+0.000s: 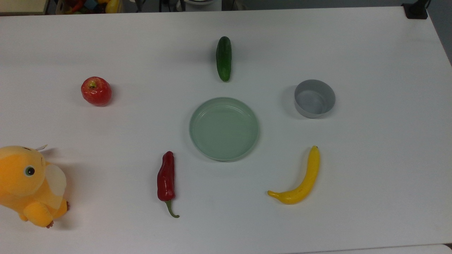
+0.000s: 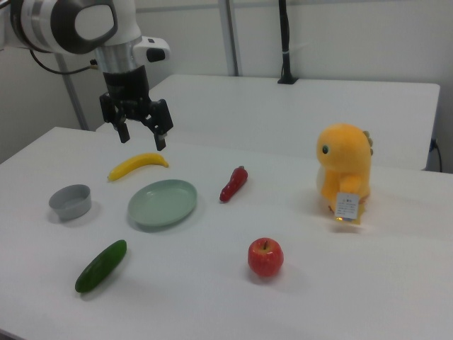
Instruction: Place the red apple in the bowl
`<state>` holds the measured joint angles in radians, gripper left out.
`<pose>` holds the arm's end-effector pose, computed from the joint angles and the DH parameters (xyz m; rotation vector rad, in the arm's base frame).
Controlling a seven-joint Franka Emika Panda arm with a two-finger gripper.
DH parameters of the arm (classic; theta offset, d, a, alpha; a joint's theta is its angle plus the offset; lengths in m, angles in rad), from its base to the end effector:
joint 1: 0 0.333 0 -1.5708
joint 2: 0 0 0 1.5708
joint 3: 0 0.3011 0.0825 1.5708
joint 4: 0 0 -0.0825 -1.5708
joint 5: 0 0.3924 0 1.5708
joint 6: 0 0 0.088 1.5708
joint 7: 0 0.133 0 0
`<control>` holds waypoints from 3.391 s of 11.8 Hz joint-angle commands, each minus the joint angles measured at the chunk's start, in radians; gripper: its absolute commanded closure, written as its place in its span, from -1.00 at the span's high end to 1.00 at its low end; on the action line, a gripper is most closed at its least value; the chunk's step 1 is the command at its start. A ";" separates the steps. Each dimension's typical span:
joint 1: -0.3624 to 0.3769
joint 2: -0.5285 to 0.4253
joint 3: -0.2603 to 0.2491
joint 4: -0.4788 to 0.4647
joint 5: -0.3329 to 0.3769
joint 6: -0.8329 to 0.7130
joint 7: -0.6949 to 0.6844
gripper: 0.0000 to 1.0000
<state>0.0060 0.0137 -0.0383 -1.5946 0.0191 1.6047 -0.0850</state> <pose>0.5691 -0.0158 0.5674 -3.1218 -0.0812 0.0039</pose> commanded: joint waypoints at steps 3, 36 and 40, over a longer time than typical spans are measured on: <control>-0.034 -0.123 -0.095 -0.275 -0.004 0.346 -0.021 1.00; -0.167 0.361 -0.117 -0.254 -0.289 0.693 -0.082 -0.60; -0.166 0.351 -0.114 -0.254 -0.289 0.684 -0.078 -0.65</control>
<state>-0.1655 0.3692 -0.1541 -1.8561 -0.2549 2.2938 -0.1514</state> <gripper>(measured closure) 0.203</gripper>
